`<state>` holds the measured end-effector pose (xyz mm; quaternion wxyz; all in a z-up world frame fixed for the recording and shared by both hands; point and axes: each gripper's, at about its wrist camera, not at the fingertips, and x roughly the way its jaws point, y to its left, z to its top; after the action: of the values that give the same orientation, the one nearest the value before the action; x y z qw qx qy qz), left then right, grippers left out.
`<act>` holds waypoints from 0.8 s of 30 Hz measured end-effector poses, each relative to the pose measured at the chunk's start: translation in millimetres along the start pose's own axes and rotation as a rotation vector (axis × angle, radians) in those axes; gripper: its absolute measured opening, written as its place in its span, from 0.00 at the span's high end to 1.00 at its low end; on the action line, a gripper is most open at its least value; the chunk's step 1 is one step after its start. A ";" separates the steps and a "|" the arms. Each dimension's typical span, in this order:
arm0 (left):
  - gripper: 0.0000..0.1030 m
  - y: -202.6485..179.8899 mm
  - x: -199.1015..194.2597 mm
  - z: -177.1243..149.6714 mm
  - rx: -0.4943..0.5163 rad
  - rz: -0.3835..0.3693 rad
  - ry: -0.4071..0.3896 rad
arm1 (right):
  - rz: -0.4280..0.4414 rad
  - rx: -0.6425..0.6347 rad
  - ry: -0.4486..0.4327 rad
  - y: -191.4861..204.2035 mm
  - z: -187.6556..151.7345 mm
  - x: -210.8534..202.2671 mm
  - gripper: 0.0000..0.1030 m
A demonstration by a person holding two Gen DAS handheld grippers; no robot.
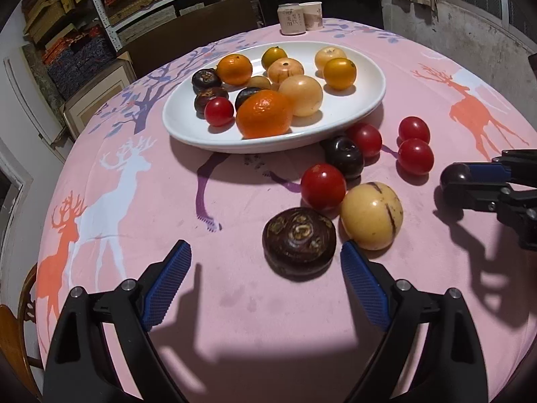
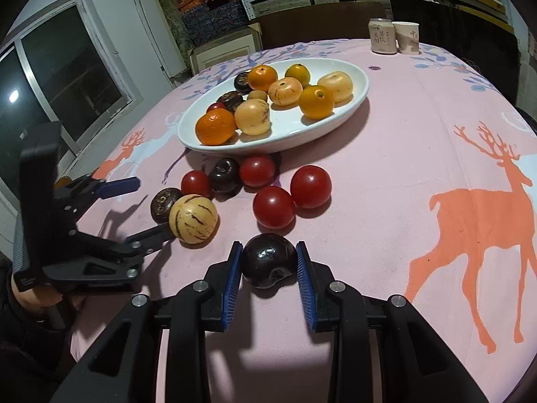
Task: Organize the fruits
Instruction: 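Grasp a dark brown fruit with the left tool while the right tool grasps a dark purple plum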
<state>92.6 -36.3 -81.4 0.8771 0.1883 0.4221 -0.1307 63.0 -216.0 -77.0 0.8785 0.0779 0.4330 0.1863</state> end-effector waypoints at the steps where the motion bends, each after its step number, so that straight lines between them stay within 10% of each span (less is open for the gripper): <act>1: 0.27 0.1 0.9 0.8 -0.002 -0.019 0.000 | 0.004 0.003 -0.006 -0.7 0.1 -1.0 0.69; 4: 0.57 0.8 0.8 1.9 -0.021 -0.107 0.005 | 0.016 0.021 -0.012 -4.8 0.4 -2.5 0.69; 24: 0.58 -7.9 -16.6 -8.6 -0.049 -0.150 -0.023 | 0.028 0.035 -0.018 -7.5 0.7 -3.3 0.69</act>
<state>73.5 -38.4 -75.0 0.8740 0.1331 0.4279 -0.1878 63.7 -224.1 -76.4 0.8782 0.1008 0.4271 0.1901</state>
